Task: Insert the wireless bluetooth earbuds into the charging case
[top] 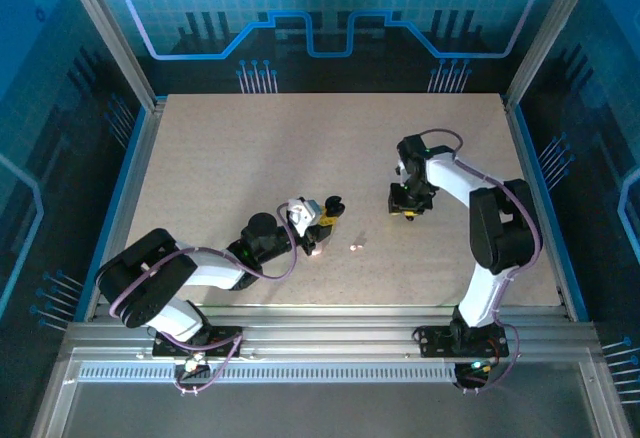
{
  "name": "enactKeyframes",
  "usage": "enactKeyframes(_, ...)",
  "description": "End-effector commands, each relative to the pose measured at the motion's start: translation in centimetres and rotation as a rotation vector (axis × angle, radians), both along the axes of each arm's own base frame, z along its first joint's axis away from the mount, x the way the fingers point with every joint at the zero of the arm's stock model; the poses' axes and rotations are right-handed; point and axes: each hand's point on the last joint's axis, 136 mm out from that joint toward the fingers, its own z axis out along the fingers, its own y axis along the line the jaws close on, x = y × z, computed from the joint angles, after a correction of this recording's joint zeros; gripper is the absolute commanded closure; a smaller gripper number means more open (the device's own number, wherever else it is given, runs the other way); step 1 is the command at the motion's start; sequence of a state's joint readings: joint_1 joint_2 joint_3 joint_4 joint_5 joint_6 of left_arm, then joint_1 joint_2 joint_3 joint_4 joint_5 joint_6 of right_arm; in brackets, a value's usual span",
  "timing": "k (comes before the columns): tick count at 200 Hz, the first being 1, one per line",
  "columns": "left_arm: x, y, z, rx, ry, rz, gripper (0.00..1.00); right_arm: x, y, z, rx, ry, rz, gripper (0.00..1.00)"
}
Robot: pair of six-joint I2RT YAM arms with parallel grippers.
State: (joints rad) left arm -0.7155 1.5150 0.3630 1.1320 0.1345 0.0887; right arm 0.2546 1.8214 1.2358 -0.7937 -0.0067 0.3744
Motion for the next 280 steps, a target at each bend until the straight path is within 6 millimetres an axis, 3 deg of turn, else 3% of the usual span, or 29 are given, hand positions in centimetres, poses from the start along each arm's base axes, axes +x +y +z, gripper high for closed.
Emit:
enactKeyframes(1, 0.0, 0.3, 1.2, -0.017, -0.043, 0.003, 0.92, 0.7, -0.7, 0.7, -0.028, -0.015, -0.020, 0.64)
enactKeyframes(57, 0.0, 0.3, 1.4, -0.011, -0.050, 0.004, 0.92, 1.7, -1.0, -0.4, -0.053, 0.001, -0.014, 0.63)
enactKeyframes(182, 0.0, 0.3, 1.4, -0.010, -0.050, 0.004, 0.92, 1.5, -1.0, -2.1, -0.054, 0.043, -0.002, 0.66)
enactKeyframes(280, -0.1, 0.4, 1.2, -0.009, -0.048, 0.005, 0.92, -1.2, 0.2, -2.4, -0.020, 0.096, 0.058, 0.70)
